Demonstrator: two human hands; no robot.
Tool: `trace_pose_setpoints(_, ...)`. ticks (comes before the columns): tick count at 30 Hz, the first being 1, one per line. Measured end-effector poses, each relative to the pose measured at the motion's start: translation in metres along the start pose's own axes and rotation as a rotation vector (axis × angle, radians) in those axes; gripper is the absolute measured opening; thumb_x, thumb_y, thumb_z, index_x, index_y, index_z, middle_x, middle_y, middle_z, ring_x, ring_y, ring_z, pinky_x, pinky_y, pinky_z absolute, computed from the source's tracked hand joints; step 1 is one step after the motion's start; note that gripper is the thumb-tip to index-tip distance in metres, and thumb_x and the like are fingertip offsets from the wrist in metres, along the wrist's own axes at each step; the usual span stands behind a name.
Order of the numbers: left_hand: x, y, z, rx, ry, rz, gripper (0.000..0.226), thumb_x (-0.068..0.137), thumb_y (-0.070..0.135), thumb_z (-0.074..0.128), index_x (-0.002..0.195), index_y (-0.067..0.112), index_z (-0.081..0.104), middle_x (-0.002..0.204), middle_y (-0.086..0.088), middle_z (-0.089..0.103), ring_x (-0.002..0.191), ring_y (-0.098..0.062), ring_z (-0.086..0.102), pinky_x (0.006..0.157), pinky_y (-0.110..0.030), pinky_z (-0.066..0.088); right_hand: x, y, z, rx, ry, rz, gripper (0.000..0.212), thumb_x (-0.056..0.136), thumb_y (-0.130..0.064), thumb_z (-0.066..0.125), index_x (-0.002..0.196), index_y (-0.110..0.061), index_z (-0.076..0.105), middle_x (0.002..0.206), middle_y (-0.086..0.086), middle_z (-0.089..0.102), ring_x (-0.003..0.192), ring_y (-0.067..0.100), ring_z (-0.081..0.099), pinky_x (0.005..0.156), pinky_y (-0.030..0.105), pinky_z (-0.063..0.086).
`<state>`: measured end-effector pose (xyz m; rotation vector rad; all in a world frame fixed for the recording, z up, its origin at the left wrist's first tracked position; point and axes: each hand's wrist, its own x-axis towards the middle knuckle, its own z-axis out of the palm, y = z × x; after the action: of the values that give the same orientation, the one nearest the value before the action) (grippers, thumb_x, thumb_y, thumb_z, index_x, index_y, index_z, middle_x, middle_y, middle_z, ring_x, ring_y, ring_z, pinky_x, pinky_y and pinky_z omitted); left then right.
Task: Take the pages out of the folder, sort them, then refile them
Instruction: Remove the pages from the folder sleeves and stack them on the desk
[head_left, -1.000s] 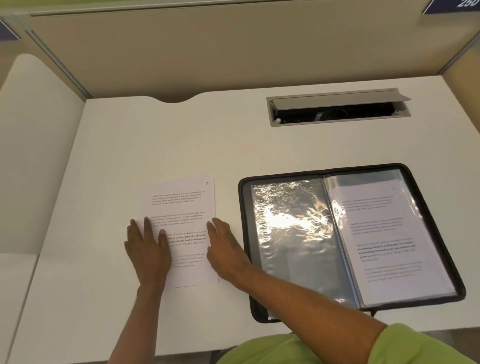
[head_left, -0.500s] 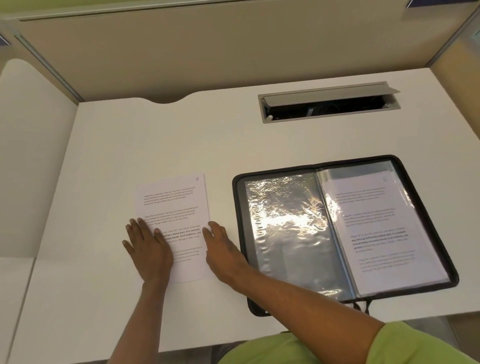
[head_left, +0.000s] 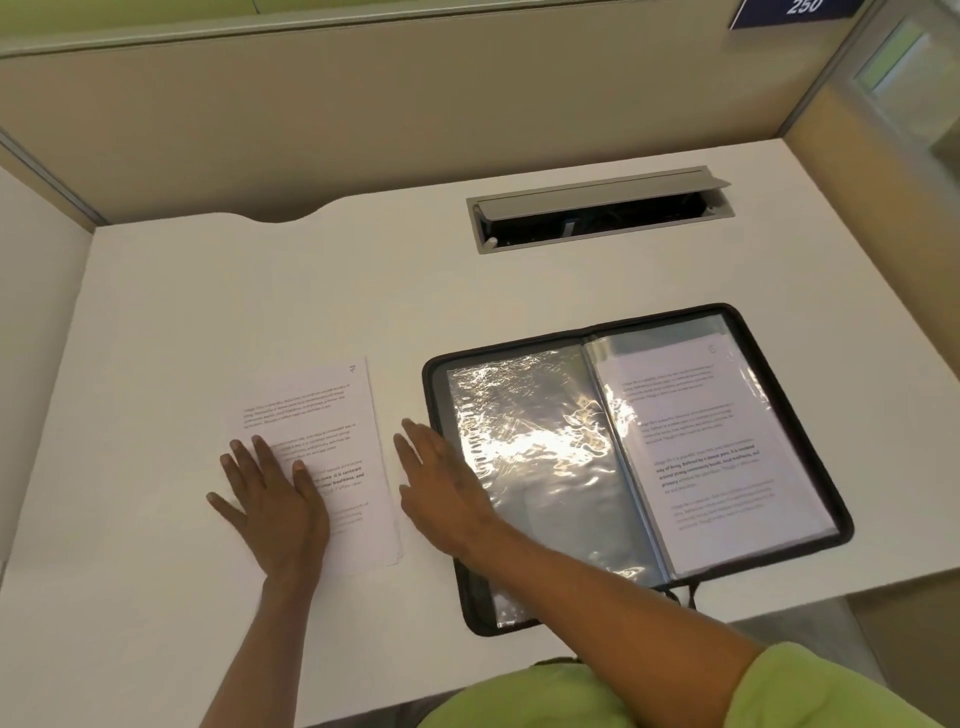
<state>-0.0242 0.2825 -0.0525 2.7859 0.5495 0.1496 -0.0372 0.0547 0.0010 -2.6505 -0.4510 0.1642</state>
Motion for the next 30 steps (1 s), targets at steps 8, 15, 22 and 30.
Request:
trace_pose_setpoints(8, -0.065, 0.143, 0.009, -0.164, -0.139, 0.370, 0.065, 0.111, 0.044, 0.023, 0.168, 0.019, 0.005, 0.176, -0.005, -0.004, 0.162, -0.022, -0.008, 0.129, -0.058, -0.004, -0.067, 0.114, -0.055, -0.065, 0.196, 0.328, 0.063, 0.108, -0.033, 0.035, 0.164, -0.021, 0.010, 0.171, -0.004, 0.001, 0.158, 0.014, -0.003, 0.128, 0.035, 0.001)
trace_pose_setpoints(15, -0.168, 0.282, 0.035, -0.185, -0.433, 0.853, 0.065, 0.113, 0.042, 0.024, 0.167, 0.024, -0.007, 0.174, 0.002, -0.017, 0.159, -0.015, -0.021, 0.130, -0.050, -0.007, -0.177, 0.207, -0.069, -0.062, 0.231, 0.649, 0.061, 0.110, -0.037, 0.026, 0.164, -0.021, 0.005, 0.172, 0.000, -0.002, 0.158, 0.012, -0.007, 0.129, 0.044, 0.008)
trace_pose_setpoints(22, -0.213, 0.350, 0.084, -0.066, -0.538, 1.084, 0.064, 0.112, 0.045, 0.026, 0.168, 0.024, 0.005, 0.175, -0.001, -0.008, 0.162, -0.020, -0.011, 0.128, -0.049, -0.009, -0.254, 0.241, -0.070, -0.119, 0.232, 0.939, 0.063, 0.107, -0.047, 0.019, 0.164, -0.024, 0.003, 0.170, 0.012, -0.010, 0.158, 0.025, -0.011, 0.129, 0.048, 0.003)
trace_pose_setpoints(30, -0.220, 0.356, 0.089, -0.016, -0.557, 1.061, 0.063, 0.111, 0.048, 0.020, 0.168, 0.024, 0.005, 0.175, -0.002, -0.008, 0.160, -0.018, -0.018, 0.128, -0.051, -0.008, -0.269, 0.237, -0.074, -0.118, 0.262, 0.872, 0.070, 0.108, -0.020, 0.036, 0.164, -0.025, -0.006, 0.170, 0.013, 0.001, 0.158, 0.025, -0.005, 0.129, 0.048, 0.002)
